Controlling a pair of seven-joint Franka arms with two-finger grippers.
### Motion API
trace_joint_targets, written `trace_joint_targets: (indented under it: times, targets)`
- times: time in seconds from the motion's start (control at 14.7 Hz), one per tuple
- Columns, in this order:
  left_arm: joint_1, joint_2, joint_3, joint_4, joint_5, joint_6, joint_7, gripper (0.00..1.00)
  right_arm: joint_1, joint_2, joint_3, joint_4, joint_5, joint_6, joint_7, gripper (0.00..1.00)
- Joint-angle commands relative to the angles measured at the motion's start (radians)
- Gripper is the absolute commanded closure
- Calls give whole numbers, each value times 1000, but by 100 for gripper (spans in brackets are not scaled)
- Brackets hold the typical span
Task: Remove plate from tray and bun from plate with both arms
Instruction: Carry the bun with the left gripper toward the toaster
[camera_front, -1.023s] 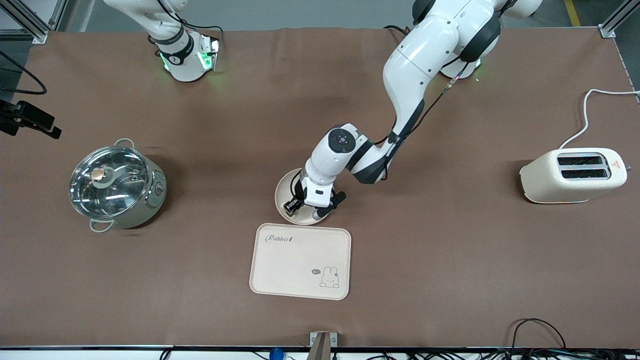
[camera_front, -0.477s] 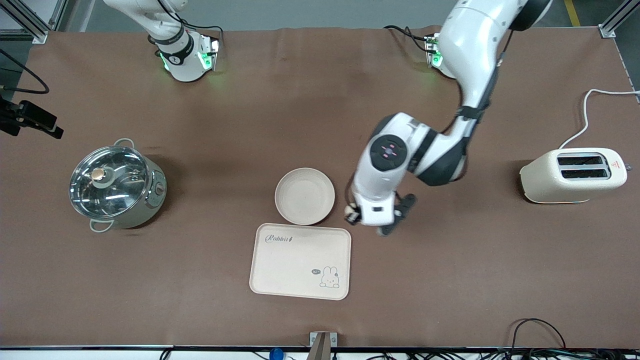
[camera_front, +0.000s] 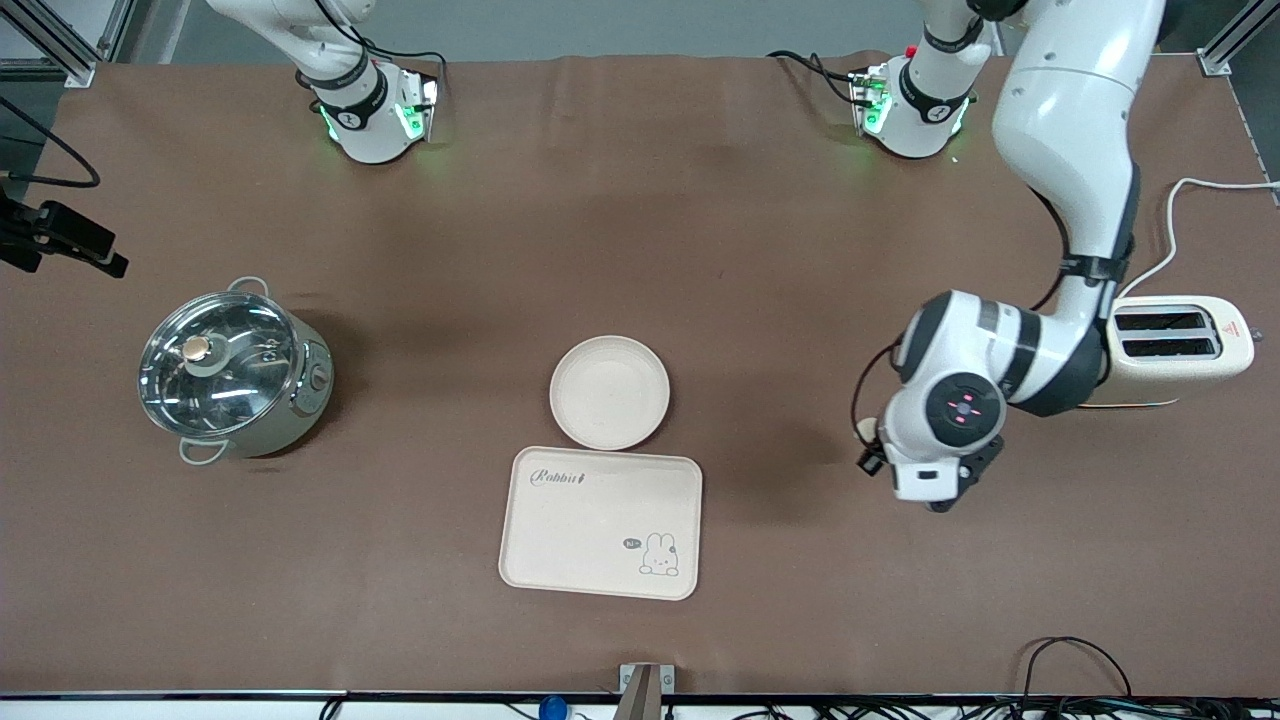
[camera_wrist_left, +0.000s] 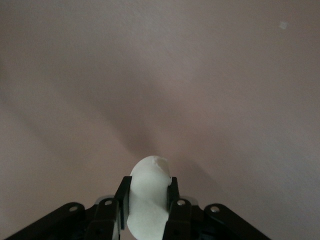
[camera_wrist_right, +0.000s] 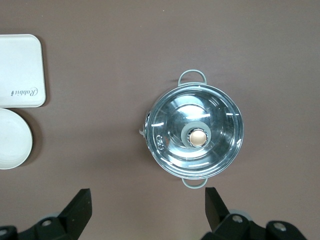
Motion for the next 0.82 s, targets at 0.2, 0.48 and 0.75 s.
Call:
trace_joint_targets:
  times: [0.2,0.48,0.75]
  targets:
    - [89,19,-13,-113,10,153,61,49,-3,-11,5,-6,-7,-6,-7,0]
    - [93,29,-13,-110,4,170,59,13,-3,-9,5,-4,-7,-7,-7,0]
    - [90,-61,-13,-110,7,113,64,0,-3,-9,5,-6,-5,-7,-7,0]
